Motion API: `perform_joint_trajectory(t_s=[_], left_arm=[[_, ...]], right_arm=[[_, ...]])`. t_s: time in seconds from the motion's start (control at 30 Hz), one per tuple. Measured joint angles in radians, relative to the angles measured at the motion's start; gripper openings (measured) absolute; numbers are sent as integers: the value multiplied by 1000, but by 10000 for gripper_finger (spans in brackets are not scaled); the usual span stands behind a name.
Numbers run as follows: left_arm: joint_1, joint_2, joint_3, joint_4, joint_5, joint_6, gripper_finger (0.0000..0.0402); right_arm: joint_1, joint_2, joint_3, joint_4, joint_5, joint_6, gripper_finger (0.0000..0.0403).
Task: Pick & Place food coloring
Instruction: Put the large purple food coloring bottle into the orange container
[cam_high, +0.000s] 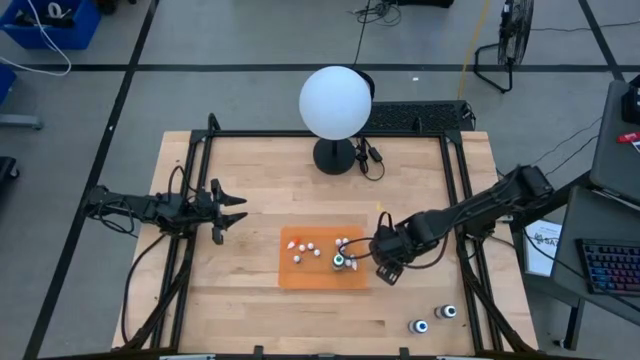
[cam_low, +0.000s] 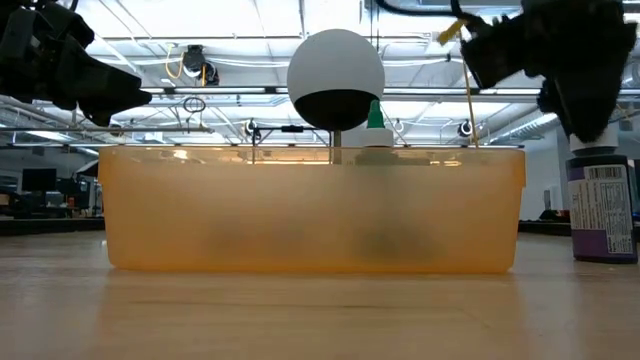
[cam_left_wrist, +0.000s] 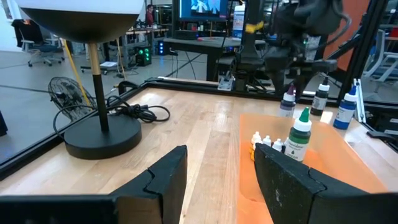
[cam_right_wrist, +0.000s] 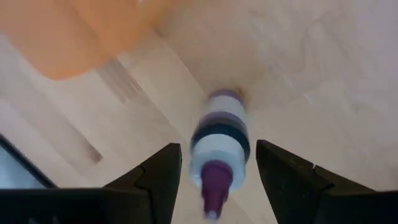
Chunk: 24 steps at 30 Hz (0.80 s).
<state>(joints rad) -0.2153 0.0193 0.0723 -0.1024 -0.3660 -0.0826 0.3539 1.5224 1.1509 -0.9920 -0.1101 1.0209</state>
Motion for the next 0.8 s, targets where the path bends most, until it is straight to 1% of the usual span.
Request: perform_joint_trajectory(t_s=[0.17, 0.27, 0.43, 0.53, 0.67, 0.8], left_arm=[[0, 0, 0, 0, 0, 0, 187], [0, 0, 0, 0, 0, 0, 187], [0, 0, 0, 0, 0, 0, 186], [0, 0, 0, 0, 0, 0, 187], [0, 0, 0, 1, 0, 0, 187], [0, 0, 0, 1, 0, 0, 187]], right_arm=[[-5, 2, -71, 95, -25, 0, 196], [-6, 0, -88, 98, -45, 0, 196], [-7, 1, -106, 106, -47, 0, 194], [-8, 1, -112, 104, -48, 0, 177], [-8, 1, -112, 106, -47, -23, 140], [-7, 1, -111, 137, -32, -90, 140]])
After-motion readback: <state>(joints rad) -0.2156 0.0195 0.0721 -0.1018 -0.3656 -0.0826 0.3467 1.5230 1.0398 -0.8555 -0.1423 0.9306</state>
